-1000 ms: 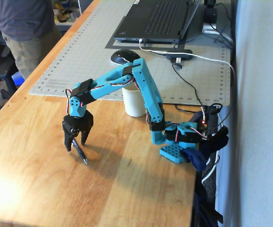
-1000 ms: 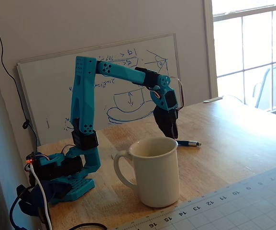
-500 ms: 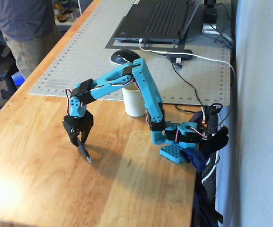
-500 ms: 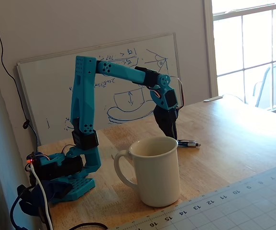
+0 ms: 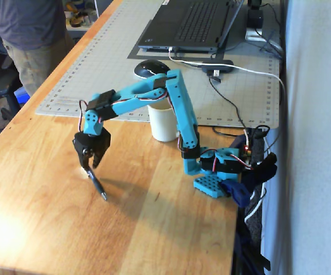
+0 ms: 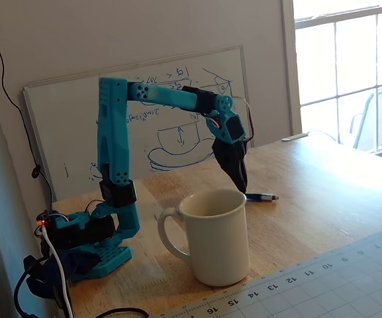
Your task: Grasp a pen and put it in a mug.
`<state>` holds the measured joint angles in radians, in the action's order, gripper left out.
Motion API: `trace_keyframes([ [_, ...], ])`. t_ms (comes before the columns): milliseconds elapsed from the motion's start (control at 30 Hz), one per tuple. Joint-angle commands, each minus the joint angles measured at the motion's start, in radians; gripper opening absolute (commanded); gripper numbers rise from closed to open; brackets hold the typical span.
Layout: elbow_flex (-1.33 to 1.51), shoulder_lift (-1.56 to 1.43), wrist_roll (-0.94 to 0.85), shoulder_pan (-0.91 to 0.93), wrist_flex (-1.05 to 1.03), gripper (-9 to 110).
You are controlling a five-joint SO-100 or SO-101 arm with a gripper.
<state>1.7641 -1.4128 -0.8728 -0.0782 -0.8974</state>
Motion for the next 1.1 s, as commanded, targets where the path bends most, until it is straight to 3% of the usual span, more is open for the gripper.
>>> trace_keyframes([
  [0, -0.021, -0.186, -0.003, -0.008, 0.011, 6],
  [733, -0.021, -0.135, -0.008, -0.003, 0.012, 7],
  [1067, -0.021, -0.041, 0.002, 0.008, 0.012, 22],
])
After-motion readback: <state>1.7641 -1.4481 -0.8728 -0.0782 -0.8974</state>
